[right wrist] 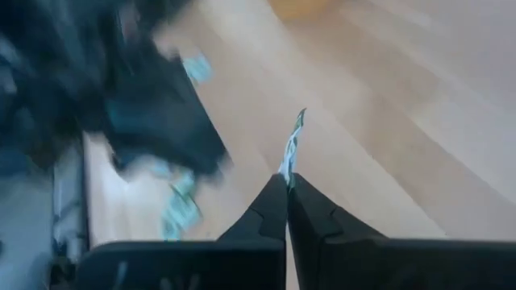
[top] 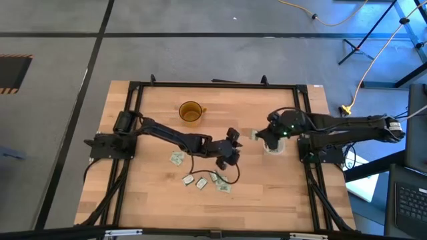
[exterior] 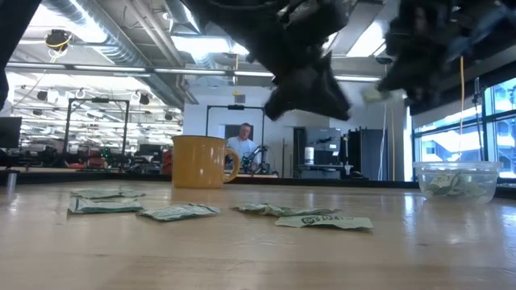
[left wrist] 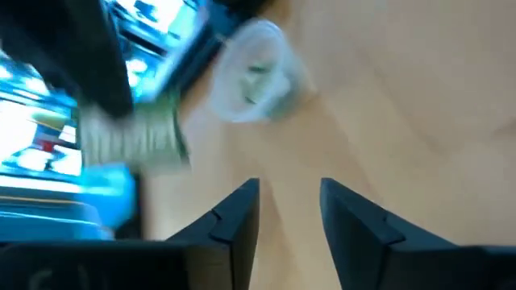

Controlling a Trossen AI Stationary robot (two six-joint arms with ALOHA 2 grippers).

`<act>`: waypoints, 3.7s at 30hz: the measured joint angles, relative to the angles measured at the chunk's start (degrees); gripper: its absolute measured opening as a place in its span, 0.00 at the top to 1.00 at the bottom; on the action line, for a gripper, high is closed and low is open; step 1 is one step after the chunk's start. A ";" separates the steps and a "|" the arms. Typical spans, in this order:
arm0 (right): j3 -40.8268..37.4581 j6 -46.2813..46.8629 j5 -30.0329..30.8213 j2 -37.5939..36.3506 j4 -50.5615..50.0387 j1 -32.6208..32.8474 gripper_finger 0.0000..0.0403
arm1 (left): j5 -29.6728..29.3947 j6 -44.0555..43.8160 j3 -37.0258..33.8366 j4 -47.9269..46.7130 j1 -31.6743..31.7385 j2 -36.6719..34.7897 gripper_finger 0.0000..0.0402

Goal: Pick and place items into bin
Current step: Put the truvia packet into the transparent bin, then put the stevia packet into the transparent bin

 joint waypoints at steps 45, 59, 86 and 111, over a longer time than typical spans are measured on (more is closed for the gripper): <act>-10.01 10.76 -0.81 -5.40 -17.65 0.28 0.86 | 28.14 -16.73 -0.51 -22.34 6.92 -2.84 0.73; -3.28 4.27 9.26 -9.07 -23.05 0.26 0.76 | 22.73 -32.61 -0.56 -40.12 6.35 -7.00 0.75; -2.82 -3.12 9.27 -10.52 -21.39 0.26 0.76 | 18.85 -51.85 -16.32 -49.67 1.80 -8.32 0.76; -2.82 -3.03 9.18 -10.51 -21.20 0.26 0.76 | 16.65 -50.44 -16.75 -47.28 2.50 -13.50 0.99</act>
